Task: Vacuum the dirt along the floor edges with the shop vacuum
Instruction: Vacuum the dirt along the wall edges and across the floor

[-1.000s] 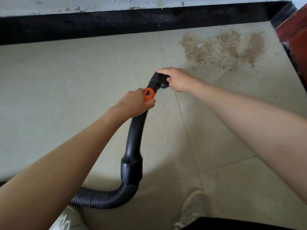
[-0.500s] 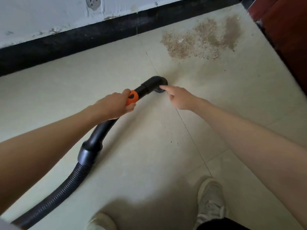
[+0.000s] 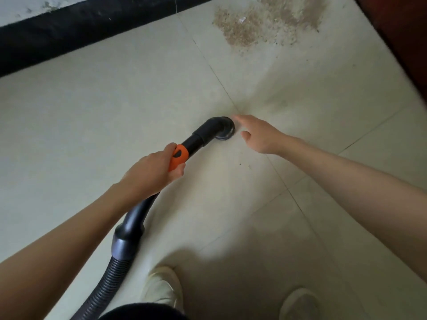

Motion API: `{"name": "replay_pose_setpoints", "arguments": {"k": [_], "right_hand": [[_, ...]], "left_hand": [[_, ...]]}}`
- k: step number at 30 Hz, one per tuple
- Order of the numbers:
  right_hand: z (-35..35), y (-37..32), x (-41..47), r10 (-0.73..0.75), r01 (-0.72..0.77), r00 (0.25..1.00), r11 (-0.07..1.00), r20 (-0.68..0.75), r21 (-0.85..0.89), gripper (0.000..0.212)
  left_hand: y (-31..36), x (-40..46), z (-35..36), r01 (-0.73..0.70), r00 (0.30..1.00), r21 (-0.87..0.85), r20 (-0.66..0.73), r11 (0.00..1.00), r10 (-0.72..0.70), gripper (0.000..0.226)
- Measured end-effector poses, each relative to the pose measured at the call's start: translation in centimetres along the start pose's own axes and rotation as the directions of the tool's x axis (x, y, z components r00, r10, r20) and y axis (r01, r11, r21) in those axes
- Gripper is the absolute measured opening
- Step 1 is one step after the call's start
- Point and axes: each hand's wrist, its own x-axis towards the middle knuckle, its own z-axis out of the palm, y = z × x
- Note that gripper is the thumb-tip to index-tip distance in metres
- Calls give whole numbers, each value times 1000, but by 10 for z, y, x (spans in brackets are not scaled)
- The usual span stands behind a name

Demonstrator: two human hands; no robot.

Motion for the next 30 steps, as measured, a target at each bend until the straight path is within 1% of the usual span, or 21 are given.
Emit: {"name": "replay_pose_setpoints", "arguments": {"k": [2,7,10,12,14,15,16,19,22,24,27,30], "right_hand": [[-1,0,-7,-27,30,999,997,37,-74,48],[10,3,-25,-25,55,989,977,143,-206,60],[20,8,-32,-6,44,985,974,171,-223,61],[26,14,-36,8,28,981,983,195,-184,59],[31,18,-42,-17,45,974,992,227,-120,49],[33,19,-44,-35,62,974,991,223,-115,41],[34,20,-47,-61,85,977,990,204,-114,38],[34,15,-48,-129,145,982,983,141,-111,57],[37,3,-43,-148,176,976,968,160,-181,65],[42,-4,-39,-152,190,971,960,185,-208,67],[47,-11,-37,-141,186,969,956,200,-226,64],[46,-13,-39,-118,151,977,971,178,-183,58]], "left_hand": [[8,-17,12,-38,999,3,0,999,38,34],[30,-45,49,-137,989,23,56,990,136,34],[39,-51,63,-172,984,58,66,983,168,42],[41,-52,65,-167,986,86,43,982,163,44],[42,-52,62,-141,990,101,2,985,142,41],[41,-51,59,-120,992,103,-22,987,123,39],[39,-49,57,-98,994,103,-48,990,103,38],[32,-40,47,-21,989,119,-142,993,38,37],[22,-27,34,78,971,123,-234,989,-48,36],[16,-18,25,124,956,109,-278,986,-90,35],[13,-4,14,173,939,81,-313,982,-139,35],[17,13,3,228,926,49,-318,972,-201,36]]}}
